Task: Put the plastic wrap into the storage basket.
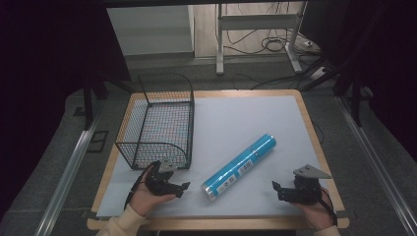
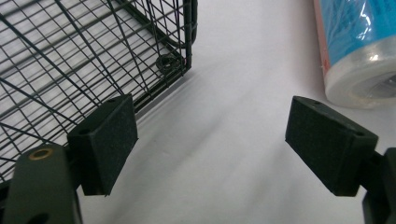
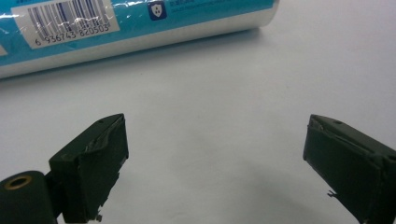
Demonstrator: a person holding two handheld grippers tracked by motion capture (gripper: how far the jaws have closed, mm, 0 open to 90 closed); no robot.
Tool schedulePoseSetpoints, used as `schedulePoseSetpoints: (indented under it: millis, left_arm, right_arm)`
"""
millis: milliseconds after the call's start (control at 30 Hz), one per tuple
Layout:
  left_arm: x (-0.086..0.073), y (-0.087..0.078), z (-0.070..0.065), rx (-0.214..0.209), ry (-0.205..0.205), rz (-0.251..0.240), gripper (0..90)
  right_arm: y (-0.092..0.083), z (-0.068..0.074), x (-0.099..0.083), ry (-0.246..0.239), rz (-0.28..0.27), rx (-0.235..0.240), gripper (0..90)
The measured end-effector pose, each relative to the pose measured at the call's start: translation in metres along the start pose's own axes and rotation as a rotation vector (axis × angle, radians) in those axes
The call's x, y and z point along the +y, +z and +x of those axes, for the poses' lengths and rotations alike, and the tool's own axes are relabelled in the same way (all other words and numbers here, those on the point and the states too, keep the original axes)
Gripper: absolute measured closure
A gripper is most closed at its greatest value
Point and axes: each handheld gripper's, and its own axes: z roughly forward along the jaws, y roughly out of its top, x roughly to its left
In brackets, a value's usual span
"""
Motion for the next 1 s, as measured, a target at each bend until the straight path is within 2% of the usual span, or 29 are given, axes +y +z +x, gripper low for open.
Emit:
schedulePoseSetpoints:
  millis: [133,333,433,600,767,967,1000]
  left_arm:
    - [0.001,-0.002,0.001,0.007,-0.008,-0.002,18.3]
    - [0.008,-0.007,0.0,0.023,-0.05,-0.001,18.9]
    - [0.011,-0.009,-0.004,0.02,-0.035,-0.002,18.9]
    - [0.013,-0.015,-0.011,0.005,-0.029,0.003,18.9]
    - [0.017,-0.02,-0.009,-0.001,-0.034,-0.014,19.0]
    - [0.022,-0.019,-0.008,-0.013,-0.037,-0.011,19.1]
    - [0.025,-0.02,-0.01,-0.019,-0.041,-0.025,19.1]
  right_arm:
    - [0.001,0.0,0.0,-0.022,0.003,0.011,8.8]
    - [-0.002,-0.003,-0.002,-0.033,0.009,0.032,9.9]
    - [-0.004,-0.007,-0.001,-0.029,-0.001,0.026,10.3]
    - [-0.005,-0.008,0.0,-0.019,0.013,0.007,11.4]
    - [-0.007,-0.006,0.003,-0.028,-0.005,-0.002,12.0]
    - [-0.006,-0.001,0.003,-0.046,0.007,0.012,12.2]
    - [-0.006,0.0,0.004,-0.049,0.005,0.015,12.2]
